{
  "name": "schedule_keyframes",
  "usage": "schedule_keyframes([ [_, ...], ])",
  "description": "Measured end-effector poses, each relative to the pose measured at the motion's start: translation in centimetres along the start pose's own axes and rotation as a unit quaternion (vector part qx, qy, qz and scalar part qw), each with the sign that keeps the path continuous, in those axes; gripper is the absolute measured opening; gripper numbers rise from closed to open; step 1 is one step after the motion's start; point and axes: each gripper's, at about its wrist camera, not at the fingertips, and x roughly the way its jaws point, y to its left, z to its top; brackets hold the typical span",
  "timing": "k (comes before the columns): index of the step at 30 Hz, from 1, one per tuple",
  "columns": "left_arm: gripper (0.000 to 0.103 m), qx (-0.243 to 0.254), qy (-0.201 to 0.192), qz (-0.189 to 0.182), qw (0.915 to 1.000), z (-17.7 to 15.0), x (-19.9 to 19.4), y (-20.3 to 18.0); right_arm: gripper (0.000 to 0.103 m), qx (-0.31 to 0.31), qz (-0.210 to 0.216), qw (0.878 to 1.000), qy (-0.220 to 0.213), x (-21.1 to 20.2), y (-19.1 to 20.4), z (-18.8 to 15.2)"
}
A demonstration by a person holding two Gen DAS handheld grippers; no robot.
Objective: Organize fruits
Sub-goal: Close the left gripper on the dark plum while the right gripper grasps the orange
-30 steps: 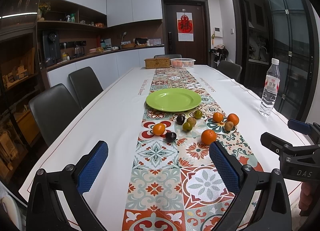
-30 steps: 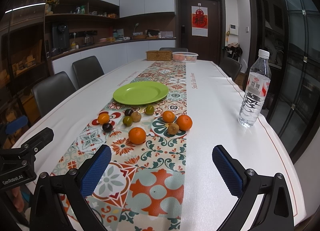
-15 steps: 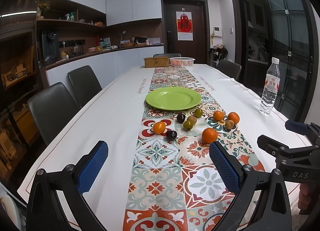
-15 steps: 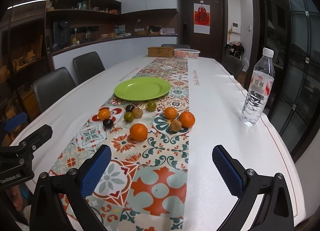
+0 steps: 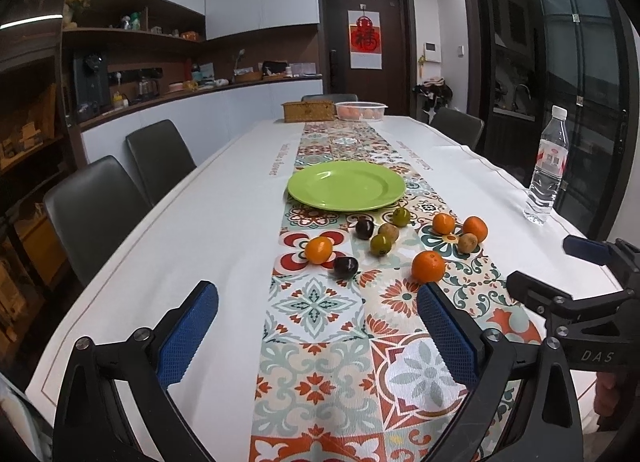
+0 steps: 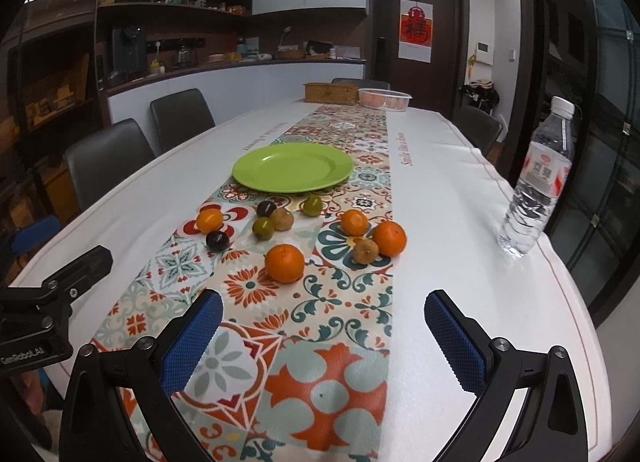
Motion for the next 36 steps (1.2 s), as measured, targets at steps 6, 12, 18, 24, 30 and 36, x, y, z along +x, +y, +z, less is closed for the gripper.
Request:
schedule_keyframes([
  [6, 0.092, 0.01, 0.007, -0.008, 0.9999, 0.3, 1.5, 0.0, 0.102, -0.007, 0.012, 1.0, 0.004, 1.6, 0.7, 0.8],
  [12, 0.087, 0.02, 0.016, -0.008, 0.9996, 0.8, 3.4, 0.3, 0.101, -0.011, 0.017, 1.0, 0.011, 3.3, 1.1, 1.4],
  [18, 0.082, 0.038, 0.03, -0.015, 0.9987, 1.2, 5.5, 0.2, 0.096, -0.013, 0.03, 0.999, 0.034, 5.5, 1.2, 1.9],
  [24, 0.077, 0.047, 0.046, -0.03, 0.9974, 1.7, 7.9, 0.2, 0.089, -0.008, 0.045, 0.997, 0.055, 7.4, 1.2, 2.4],
  [30, 0.067, 0.054, 0.074, -0.047, 0.9947, 1.7, 10.4, 0.0, 0.082, -0.009, 0.06, 0.995, 0.075, 9.4, 1.4, 2.6],
  [36, 0.059, 0.063, 0.102, -0.064, 0.9907, 1.6, 12.7, -0.5, 0.07, -0.002, 0.077, 0.992, 0.101, 11.2, 1.4, 2.3],
])
